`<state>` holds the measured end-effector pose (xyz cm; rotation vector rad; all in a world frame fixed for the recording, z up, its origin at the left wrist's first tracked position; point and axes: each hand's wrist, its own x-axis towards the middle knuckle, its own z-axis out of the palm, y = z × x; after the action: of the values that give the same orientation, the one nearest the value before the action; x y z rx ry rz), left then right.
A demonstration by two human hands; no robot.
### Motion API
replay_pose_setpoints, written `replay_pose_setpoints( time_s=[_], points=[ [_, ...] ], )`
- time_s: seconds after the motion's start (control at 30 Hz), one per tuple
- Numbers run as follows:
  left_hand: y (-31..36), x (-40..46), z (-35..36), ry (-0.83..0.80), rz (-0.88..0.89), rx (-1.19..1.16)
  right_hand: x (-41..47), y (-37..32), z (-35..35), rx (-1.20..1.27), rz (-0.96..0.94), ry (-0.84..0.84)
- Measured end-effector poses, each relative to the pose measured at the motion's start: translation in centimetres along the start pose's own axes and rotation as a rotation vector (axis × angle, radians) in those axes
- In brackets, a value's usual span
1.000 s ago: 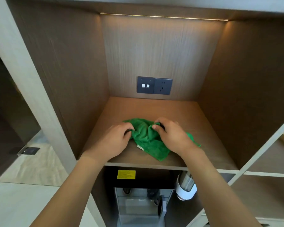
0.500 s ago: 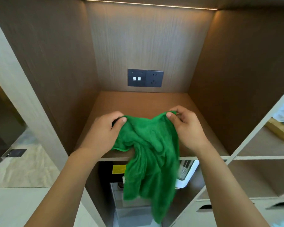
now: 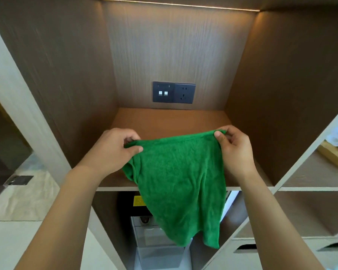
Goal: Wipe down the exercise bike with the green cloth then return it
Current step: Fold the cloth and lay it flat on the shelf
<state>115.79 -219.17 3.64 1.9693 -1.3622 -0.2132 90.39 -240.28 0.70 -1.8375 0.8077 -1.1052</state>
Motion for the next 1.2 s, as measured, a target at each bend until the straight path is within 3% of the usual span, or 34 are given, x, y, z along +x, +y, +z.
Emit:
replay_pose_setpoints(
  time_s=[0.13, 0.23, 0.33, 0.53, 0.73, 0.9, 1.0, 1.2],
  points=[
    [-1.0, 0.3, 1.0, 0.150, -0.058, -0.016, 0.7, 0.9, 0.9, -0.067, 0.037, 0.046],
    [-1.1, 0.0, 1.1, 0.143, -0.054, -0.252, 0.6, 1.3, 0.9, -0.039, 0.047, 0.051],
    [-1.2, -0.4, 0.5, 0.148, -0.015, -0.327, 0.5, 0.6, 0.8, 0.046, 0.041, 0.035],
    [-0.2, -0.8, 0.4, 0.236, -0.019, -0.224, 0.3, -1.3, 0.8, 0.178, -0.044, 0.015],
    [1.1, -0.5, -1.1, 0.455, 0.021, -0.102, 1.4, -4.0, 1.1, 0.203, -0.153, 0.126],
    [2.8, 0.2, -3.0, 0.539, 0.102, -0.057, 2.8, -5.9, 1.1, 0.218, -0.212, 0.149],
    [3.6, 0.2, -3.7, 0.506, 0.139, -0.148, 2.9, -6.1, 0.7, 0.195, -0.249, 0.149],
    [3.8, -1.2, -4.1, 0.290, 0.171, -0.356, 2.3, -4.9, 1.0, 0.147, -0.184, 0.080]
  ],
)
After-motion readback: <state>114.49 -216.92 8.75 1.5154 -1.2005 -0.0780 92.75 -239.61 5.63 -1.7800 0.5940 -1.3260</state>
